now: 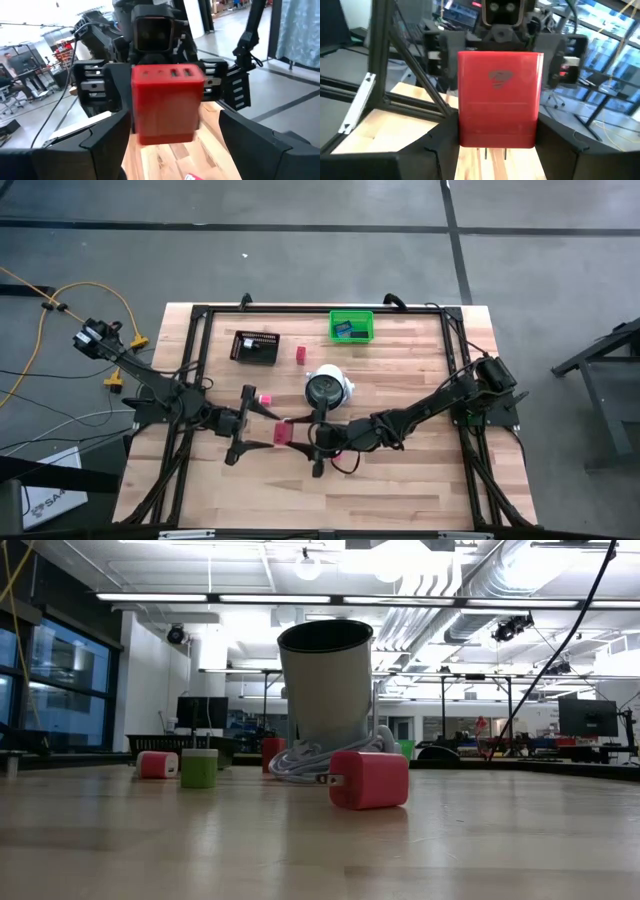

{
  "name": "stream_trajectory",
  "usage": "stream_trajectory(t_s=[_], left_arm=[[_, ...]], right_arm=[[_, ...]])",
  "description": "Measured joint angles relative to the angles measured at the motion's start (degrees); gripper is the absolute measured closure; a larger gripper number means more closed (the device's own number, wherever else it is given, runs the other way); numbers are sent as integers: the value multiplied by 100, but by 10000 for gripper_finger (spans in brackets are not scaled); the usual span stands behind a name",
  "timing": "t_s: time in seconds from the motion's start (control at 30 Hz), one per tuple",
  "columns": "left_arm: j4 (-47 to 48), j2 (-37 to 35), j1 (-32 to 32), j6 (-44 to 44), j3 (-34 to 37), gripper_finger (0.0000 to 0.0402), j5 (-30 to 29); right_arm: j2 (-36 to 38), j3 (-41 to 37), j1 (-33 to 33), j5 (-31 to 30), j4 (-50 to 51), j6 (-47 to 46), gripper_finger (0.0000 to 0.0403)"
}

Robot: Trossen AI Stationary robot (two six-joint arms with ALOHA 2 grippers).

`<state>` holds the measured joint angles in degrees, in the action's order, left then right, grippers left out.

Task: Pick & Place Office items
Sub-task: Put the bottom red charger adapter into the black bin

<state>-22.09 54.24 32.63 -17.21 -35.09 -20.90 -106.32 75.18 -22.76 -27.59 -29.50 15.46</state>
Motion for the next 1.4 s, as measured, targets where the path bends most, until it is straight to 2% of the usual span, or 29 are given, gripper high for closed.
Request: stream_trajectory(t_s=[0.27, 0.6, 1.07, 1.4], left_arm=[[-223, 83, -237, 57, 0, 106, 569], [-908, 653, -473, -145, 2, 106, 625], [-1365, 623, -225, -461, 2, 106, 578], [-1296, 625, -212, -398, 2, 106, 585]], right_arm=[[0, 0, 7, 81, -127, 134, 199], [0, 0, -3, 71, -114, 140, 199], [-4, 0, 4, 72, -56, 93, 199], [-4, 0, 4, 73, -74, 88, 199]])
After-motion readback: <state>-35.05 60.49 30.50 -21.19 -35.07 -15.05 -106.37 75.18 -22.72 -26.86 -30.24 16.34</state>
